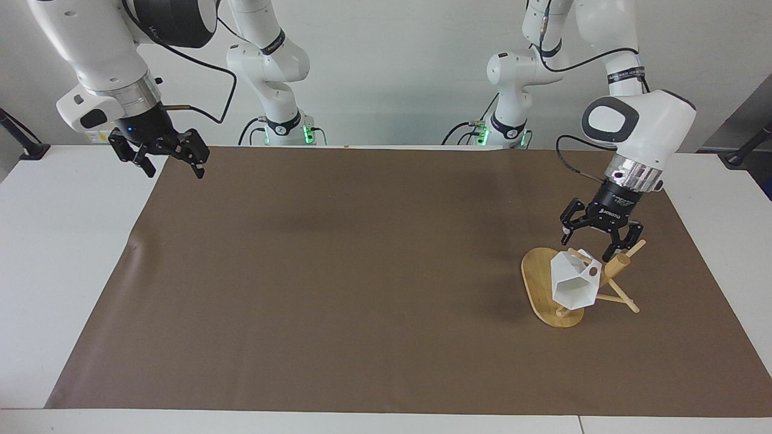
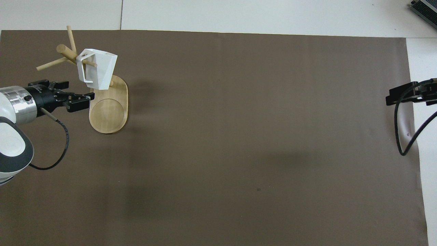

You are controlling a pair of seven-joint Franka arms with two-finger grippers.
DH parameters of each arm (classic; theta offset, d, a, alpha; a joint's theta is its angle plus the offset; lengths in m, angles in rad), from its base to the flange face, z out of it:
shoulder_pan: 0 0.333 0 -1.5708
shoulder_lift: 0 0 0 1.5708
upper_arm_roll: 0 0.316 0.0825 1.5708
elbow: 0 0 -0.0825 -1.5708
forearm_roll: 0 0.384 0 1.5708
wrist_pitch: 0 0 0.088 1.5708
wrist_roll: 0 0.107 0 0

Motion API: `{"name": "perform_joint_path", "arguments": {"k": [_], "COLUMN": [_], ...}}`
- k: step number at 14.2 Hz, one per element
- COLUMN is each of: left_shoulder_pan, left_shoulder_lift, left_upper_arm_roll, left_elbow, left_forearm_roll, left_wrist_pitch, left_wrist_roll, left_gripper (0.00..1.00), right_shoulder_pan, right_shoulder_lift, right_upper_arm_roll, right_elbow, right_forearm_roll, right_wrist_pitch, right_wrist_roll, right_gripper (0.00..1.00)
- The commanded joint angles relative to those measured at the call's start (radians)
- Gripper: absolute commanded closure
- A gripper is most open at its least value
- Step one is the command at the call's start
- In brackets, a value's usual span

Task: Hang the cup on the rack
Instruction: 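Open the left gripper and pull it back from the cup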

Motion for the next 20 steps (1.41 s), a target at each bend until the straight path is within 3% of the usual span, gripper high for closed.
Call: {"name": "perform_joint_path", "arguments": {"k": [1, 4, 8, 14, 20], "left_shoulder_pan": [0.040, 0.047, 0.069, 0.073, 0.073], "left_shoulder_lift": [-0.086, -0.120, -0.144, -0.169, -0.170], "left_upper_arm_roll": [-0.005, -0.003, -0.003, -0.003, -0.003], "left_elbow": [-0.005, 0.058, 0.154, 0.256, 0.288], "left_forearm_roll": [0.127, 0.251, 0.323, 0.325, 0.354], "left_wrist_pitch": [-0.141, -0.296, -0.474, -0.663, -0.703], "left_wrist_roll": [-0.009, 0.008, 0.108, 0.520, 0.972], "left_gripper": [0.00, 0.00, 0.00, 0.00, 0.00], "right_shoulder_pan": [-0.016, -0.017, -0.019, -0.025, -0.034], "right_shoulder_lift": [-0.024, -0.026, -0.026, -0.026, -0.027], "right_upper_arm_roll": [0.023, 0.028, 0.060, 0.052, 0.034], "right_elbow": [-0.018, -0.017, -0.014, -0.015, -0.024], "right_forearm_roll": [0.019, 0.017, 0.017, 0.017, 0.017], "right_wrist_pitch": [-0.042, -0.093, -0.055, -0.003, 0.014], "right_wrist_roll": [0.016, 0.015, 0.018, 0.018, 0.011], "right_gripper": [0.00, 0.00, 0.00, 0.00, 0.00]}}
